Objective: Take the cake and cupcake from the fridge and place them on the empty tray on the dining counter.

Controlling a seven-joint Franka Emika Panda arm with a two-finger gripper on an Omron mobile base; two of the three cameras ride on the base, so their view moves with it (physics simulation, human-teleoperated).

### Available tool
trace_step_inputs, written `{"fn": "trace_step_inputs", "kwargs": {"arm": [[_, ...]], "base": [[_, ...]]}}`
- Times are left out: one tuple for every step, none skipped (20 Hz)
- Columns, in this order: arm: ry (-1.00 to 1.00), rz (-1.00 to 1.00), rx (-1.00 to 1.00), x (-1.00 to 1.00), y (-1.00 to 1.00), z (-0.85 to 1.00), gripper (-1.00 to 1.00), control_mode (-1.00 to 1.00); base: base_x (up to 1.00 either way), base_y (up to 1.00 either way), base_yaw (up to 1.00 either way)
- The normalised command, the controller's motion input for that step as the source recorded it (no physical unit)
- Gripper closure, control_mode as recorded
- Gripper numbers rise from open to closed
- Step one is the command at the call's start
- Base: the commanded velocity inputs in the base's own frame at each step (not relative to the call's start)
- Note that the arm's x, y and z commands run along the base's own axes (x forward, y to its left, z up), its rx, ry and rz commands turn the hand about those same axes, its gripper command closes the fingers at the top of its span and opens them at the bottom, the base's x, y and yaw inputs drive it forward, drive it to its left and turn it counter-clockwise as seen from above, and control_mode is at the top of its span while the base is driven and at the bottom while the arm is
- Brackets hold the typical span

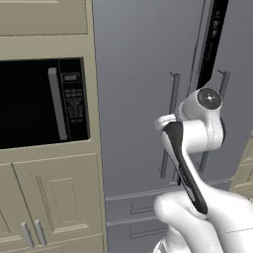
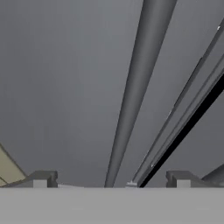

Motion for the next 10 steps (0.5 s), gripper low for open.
{"fn": "trace_step_inputs", "kwargs": {"arm": [[0.0, 0.01, 0.0, 0.34, -0.11, -0.05, -1.0, -1.0], [0.0, 0.01, 0.02, 0.38, -0.15, -0.03, -1.0, -1.0], [0.0, 0.01, 0.03, 0.4, -0.14, 0.0, -1.0, -1.0], [0.0, 0.01, 0.04, 0.36, -0.16, 0.0, -1.0, -1.0], [0.0, 0.01, 0.04, 0.36, -0.15, 0.0, -1.0, -1.0], [0.0, 0.01, 0.01, 0.31, -0.13, 0.0, -1.0, -1.0], [0.0, 0.01, 0.0, 0.26, -0.11, -0.03, -1.0, -1.0], [0.0, 0.0, 0.0, 0.31, 0.0, -0.04, -1.0, -1.0], [0.0, 0.0, 0.0, 0.34, 0.0, -0.04, -1.0, -1.0], [0.0, 0.0, 0.0, 0.34, 0.0, -0.05, -1.0, -1.0]], "base": [[0.0, 0.0, 0.0], [0.0, 0.0, 0.0], [0.0, 0.0, 0.0], [0.0, 0.0, 0.0], [0.0, 0.0, 0.0], [0.0, 0.0, 0.0], [0.0, 0.0, 0.0], [0.0, 0.0, 0.0], [0.0, 0.0, 0.0], [0.0, 0.0, 0.0]]}}
